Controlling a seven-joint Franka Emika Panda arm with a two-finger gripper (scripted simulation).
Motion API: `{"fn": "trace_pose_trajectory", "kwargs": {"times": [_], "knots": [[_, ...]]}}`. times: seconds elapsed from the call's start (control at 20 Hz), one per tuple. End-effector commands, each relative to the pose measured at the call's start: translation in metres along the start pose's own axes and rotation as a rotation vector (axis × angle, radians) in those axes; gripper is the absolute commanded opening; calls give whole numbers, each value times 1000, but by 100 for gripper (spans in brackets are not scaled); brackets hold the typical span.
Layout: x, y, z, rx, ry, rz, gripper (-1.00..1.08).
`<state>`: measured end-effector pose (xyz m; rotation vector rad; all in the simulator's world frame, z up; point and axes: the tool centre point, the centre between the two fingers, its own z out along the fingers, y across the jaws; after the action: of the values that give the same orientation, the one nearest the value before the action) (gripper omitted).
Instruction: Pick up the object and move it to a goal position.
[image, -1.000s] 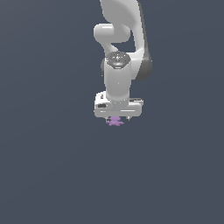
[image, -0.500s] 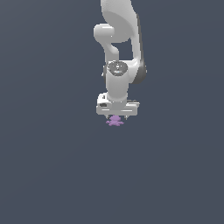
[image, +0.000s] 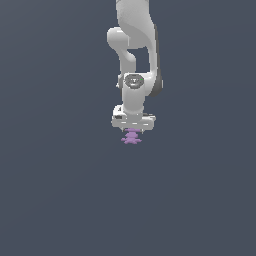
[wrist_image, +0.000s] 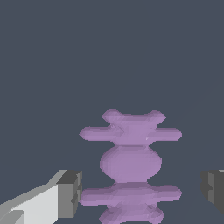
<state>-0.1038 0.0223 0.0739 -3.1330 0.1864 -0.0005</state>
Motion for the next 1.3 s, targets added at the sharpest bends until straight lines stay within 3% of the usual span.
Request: {"fn": "trace_pose_trajectory", "kwargs": {"times": [0.0,0.5,1.25], "knots": [[-7,1,5,-2,0,8,100],[-12,2,12,-3,-1,12,100],[-13,2,58,-3,0,13,100]]}}
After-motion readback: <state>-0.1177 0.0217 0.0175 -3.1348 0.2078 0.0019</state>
